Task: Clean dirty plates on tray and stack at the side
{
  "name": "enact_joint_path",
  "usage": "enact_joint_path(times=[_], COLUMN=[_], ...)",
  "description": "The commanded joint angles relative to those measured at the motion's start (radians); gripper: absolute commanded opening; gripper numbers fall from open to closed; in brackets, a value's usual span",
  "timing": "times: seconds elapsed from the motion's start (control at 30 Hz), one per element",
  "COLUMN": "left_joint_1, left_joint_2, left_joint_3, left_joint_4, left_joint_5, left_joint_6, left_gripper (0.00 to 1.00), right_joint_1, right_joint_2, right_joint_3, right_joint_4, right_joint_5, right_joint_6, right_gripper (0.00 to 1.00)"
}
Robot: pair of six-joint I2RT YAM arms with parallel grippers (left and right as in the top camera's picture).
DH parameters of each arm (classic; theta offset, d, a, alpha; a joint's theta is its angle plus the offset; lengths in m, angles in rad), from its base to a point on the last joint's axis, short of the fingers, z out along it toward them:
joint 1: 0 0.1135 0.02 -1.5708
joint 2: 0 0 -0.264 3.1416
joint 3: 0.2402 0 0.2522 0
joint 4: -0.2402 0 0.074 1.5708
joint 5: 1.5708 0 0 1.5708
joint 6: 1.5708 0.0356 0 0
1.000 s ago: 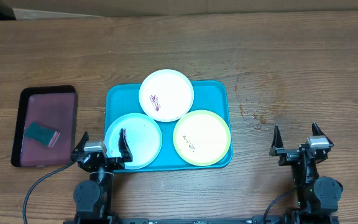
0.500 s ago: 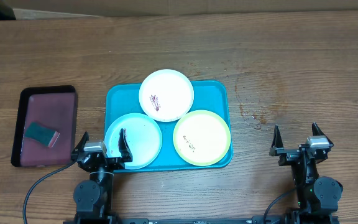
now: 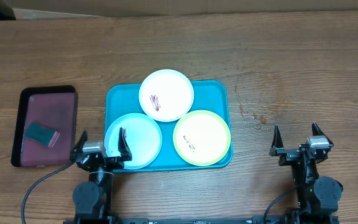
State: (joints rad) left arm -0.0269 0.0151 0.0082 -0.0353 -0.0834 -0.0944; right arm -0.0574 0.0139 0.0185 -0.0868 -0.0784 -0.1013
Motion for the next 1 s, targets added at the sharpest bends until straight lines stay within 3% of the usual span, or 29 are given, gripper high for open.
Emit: enact_joint_path(times=[0.0,0.1,0.17,0.33,0.4,0.5,0.73,0.97], left_joint_1=[-0.009,-0.009,-0.009,-0.006,-0.006,-0.006,-0.006,-0.006], left_joint_2=[-0.007,-0.007,-0.007,-0.007,-0.006,0.021,0.302,0.618], left_joint_3=[-0.003,-0.003,-0.003,0.002,0.030,0.135,0.547,0.826], left_joint_4=[0.100,0.214,0.303,0.570,0.583,0.433,-0.159,-0.443], left_joint_5=[0.119,0.295,0.322,0.364,0.361,0.311,0.106,0.129], left_joint_6=[-0.109,-0.252,-0.257,-0.123,-0.065,-0.005,0.029,0.037], left_gripper=[1.00,1.00,1.00,1.00,1.00,1.00,1.00,1.00], right_joint_1=[-0.002,-0.002,-0.002,-0.002,-0.002,-0.002,-0.002,-0.002], right_joint_2=[-0.010,-0.010,-0.010,-0.010,-0.010,-0.010,-0.010,-0.010], right_joint_3=[-0.010,-0.010,-0.010,-0.010,-0.010,-0.010,-0.010,-0.010], right_joint_4=[0.007,0.007,0.007,0.007,0.007,0.007,0.007,0.007], right_joint_5=[-0.001,-0.001,-0.001,-0.001,-0.001,-0.001,-0.001,-0.002], right_joint_6=[0.000,0.000,0.000,0.000,0.000,0.000,0.000,0.000], right_gripper=[1.00,1.00,1.00,1.00,1.00,1.00,1.00,1.00])
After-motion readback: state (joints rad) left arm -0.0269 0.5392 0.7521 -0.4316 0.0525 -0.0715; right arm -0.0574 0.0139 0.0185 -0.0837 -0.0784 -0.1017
